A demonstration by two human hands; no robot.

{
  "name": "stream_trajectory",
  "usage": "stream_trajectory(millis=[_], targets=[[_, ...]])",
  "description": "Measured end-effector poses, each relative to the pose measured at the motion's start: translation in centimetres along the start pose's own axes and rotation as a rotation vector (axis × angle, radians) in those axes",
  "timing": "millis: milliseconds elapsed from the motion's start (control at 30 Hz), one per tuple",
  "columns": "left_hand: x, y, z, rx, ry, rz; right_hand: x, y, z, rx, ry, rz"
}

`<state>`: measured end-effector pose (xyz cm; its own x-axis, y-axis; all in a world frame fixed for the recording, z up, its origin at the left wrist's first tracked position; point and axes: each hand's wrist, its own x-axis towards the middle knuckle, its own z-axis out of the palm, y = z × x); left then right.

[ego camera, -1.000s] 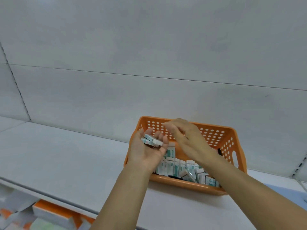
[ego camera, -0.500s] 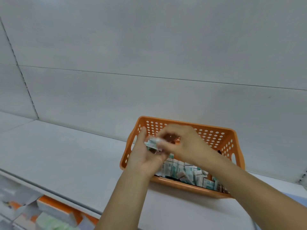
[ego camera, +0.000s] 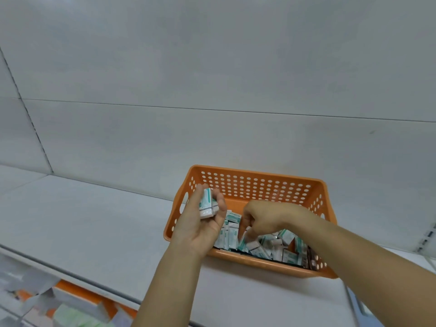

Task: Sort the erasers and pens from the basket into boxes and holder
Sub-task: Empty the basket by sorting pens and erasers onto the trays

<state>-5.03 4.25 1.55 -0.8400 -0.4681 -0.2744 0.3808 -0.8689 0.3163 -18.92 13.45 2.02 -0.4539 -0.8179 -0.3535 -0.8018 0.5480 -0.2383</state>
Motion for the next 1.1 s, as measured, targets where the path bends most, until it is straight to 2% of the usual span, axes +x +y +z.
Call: stream_trajectory(millis=[167,267,400,467,567,700,833,1000,1100], targets=[[0.1,0.1,-0.3,-0.053,-0.029,0.003,-0.3,1.1,-0.6,0.021,-0.026,-0.032],[0.1,0.1,-0.3,-0.061,-0.039,0.008,-0.7,1.0,-1.1,0.084,-0.120,-0.038],[0.0,0.1,-0.3,-0.047,-0.038,0.020,-0.4,1.0,-0.2,-0.077,-0.168,-0.075],[-0.1,0.1,-0.2,-0.029,-0.037,0.024,-0.6,1.1,0.2,-0.076,-0.100,-0.093],[-0.4,0.0,0.1,0.008,-0.016,0.030,-2.1,1.3,-0.5,0.017,0.094,-0.112],[-0.4,-0.8,0.8,0.082,-0.046,-0.004,-5.7,1.8,-2.0,0.299,0.353,-0.129],[-0.4,-3.1,2.4,0.188,-0.097,-0.061,-9.8,3.6,-2.8,0.601,0.457,-0.104],[-1.6,-7.6,4.6,0.504,-0.227,-0.081,-15.3,8.6,-1.3,0.942,0.635,-0.106],[-3.4,-10.8,5.1,0.661,-0.351,-0.092,-18.4,12.2,1.7,1.055,0.633,-0.021]])
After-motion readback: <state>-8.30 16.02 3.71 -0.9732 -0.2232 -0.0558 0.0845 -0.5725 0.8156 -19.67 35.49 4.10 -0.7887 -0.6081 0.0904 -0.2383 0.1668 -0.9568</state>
